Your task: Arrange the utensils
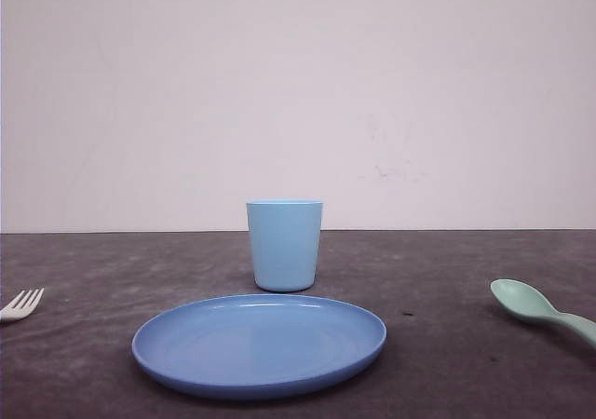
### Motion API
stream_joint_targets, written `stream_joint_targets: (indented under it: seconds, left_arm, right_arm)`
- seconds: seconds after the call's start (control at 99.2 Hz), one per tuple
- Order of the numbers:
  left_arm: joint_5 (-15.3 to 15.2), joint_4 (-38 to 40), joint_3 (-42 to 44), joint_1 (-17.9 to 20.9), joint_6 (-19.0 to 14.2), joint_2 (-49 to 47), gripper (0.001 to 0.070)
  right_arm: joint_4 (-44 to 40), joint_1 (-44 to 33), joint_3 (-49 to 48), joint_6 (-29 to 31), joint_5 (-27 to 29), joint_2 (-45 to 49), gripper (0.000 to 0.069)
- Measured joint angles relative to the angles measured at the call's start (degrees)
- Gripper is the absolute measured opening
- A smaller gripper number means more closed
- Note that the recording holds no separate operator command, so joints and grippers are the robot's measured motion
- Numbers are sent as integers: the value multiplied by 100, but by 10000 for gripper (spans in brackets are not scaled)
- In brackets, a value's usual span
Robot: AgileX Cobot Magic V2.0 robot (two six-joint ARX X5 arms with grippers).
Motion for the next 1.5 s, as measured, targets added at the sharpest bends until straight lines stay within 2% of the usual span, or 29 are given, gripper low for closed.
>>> stream_joint_targets:
  seconds: [0.131,0.272,0.393,0.534,0.666,0.857,0.968,1.139,1.371,1.502]
  left_arm:
    - [74,756,9,0,-610,0,15]
    - [422,839,315,0,-1305,17,15]
    - [831,688,994,0,-1582,136,15]
    - [1080,-74,1982,-4,-1633,584,15]
    - [1193,-935,2940,-4,-1375,1165,15]
    - [1198,-2076,4317,-4,-487,2188,15]
    - [1198,-2310,4715,-22,-83,2776,15]
    - [1156,-2457,4750,-262,142,3508,15]
    - [459,-2592,4750,-702,407,4341,15]
    - [398,-2592,4750,-734,494,4544,15]
  right_arm:
    - [46,0,138,566,-238,2,1]
    - [-37,0,857,1121,-450,35,1]
    - [-387,0,1716,1276,-592,280,1]
    - [-1290,0,2806,1172,-822,881,1]
    - [-2105,0,3746,769,-841,1502,1]
    - [-2955,2,4621,109,-841,2505,1]
    - [-3093,20,4710,-153,-841,3062,1]
    - [-3263,188,4710,-354,-706,3851,1]
    - [-3283,431,4708,-463,35,4754,1]
    - [-3300,437,4708,-516,76,5112,1]
